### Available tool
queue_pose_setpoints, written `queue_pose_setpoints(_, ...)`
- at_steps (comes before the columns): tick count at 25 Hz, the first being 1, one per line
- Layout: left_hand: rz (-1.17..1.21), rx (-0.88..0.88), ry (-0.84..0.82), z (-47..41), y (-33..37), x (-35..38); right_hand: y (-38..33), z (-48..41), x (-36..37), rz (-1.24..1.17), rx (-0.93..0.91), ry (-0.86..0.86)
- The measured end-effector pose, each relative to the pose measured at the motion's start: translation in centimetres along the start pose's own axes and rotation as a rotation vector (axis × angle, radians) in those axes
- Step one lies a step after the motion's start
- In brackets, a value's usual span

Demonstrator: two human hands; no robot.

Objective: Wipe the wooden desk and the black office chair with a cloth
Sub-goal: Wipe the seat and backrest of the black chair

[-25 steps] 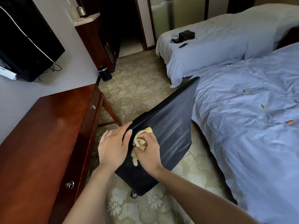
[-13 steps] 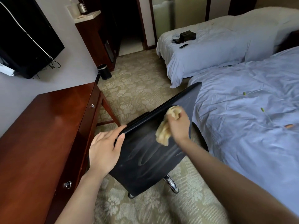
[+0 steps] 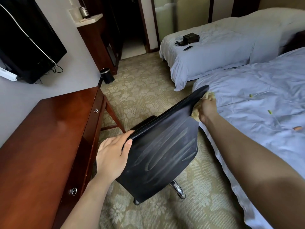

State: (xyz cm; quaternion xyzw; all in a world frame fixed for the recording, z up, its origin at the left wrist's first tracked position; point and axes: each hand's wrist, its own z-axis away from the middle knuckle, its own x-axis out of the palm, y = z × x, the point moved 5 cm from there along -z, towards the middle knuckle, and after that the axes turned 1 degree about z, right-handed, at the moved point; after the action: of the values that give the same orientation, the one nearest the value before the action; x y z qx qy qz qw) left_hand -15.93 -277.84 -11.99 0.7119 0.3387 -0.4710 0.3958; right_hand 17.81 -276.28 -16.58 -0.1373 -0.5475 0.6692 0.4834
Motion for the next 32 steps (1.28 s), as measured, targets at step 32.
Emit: queue_pose_setpoints(32,-0.422,0.185,0.615,2.5,-3.3,1.6,16.4,18.9,7.1,0.357,-1.863,-0.187)
